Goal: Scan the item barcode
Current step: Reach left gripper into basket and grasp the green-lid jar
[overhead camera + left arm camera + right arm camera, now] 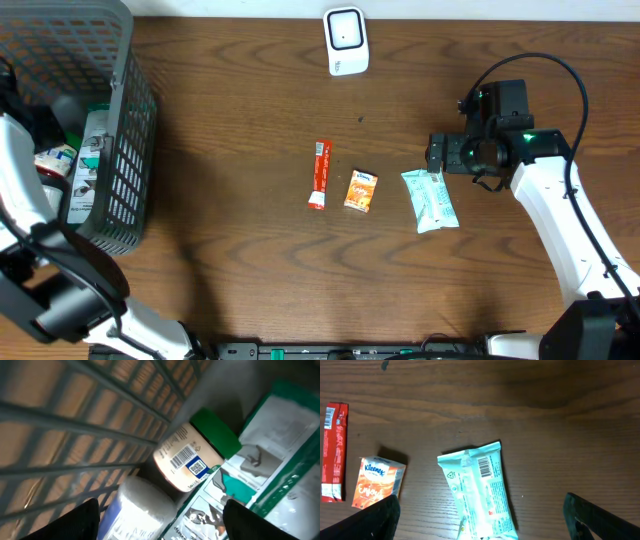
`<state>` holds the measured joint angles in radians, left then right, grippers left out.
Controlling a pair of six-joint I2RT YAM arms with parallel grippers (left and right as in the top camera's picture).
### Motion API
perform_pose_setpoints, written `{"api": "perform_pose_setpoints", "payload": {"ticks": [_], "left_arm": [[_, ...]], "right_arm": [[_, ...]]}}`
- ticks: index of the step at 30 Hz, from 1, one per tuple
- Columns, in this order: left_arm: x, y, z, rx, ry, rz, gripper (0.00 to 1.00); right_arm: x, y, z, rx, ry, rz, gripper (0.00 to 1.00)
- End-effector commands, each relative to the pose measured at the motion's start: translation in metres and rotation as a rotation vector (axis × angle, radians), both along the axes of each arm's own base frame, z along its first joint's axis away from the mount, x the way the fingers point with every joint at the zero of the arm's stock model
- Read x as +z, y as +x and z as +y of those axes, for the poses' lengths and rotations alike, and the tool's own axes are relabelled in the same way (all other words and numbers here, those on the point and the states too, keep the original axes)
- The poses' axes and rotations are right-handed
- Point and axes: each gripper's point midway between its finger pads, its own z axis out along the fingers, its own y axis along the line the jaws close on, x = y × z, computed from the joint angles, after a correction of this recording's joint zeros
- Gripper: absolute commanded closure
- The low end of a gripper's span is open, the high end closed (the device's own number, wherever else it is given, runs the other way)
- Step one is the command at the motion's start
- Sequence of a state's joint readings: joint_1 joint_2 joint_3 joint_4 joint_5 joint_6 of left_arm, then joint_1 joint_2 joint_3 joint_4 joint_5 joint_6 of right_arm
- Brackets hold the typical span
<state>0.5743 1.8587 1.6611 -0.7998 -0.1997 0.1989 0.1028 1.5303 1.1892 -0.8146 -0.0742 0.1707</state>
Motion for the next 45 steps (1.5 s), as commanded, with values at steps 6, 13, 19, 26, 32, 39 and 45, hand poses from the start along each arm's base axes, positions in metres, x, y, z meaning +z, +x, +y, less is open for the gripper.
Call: {"api": "perform_pose_setpoints", "payload": {"ticks": [6, 13, 19, 26, 32, 39, 45], "left_arm": [[-0.048, 0.023, 0.001, -0.225, -0.038, 0.09, 0.21], [-0.065, 0.03, 0.013, -0.215, -0.03, 0.083, 0.2], [-0.089, 0.025, 0.018, -0.235, -0.053, 0.136, 0.19], [-0.111, 0.019, 0.021, -0.224, -0.088, 0.172, 0.2], [-0.111, 0.024, 0.016, -0.229, -0.111, 0.143, 0.4], [-0.1, 0.03, 0.021, -0.157, -0.11, 0.087, 0.46], [-0.049, 0.04, 0.028, -0.111, -0.049, -0.026, 0.55]], "right_arm": [[-0.001, -0.001, -0.003, 0.004, -0.01, 0.0, 0.01], [-0.001, -0.001, -0.003, 0.004, -0.01, 0.0, 0.01], [-0.001, -0.001, -0.003, 0.004, -0.01, 0.0, 0.01], [-0.001, -0.001, -0.003, 0.004, -0.01, 0.0, 0.01], [-0.001, -0.001, -0.003, 0.004, -0.01, 0.0, 0.01], [-0.001, -0.001, -0.003, 0.004, -0.01, 0.0, 0.01], [-0.001, -0.001, -0.003, 0.004, -0.01, 0.0, 0.01]]}}
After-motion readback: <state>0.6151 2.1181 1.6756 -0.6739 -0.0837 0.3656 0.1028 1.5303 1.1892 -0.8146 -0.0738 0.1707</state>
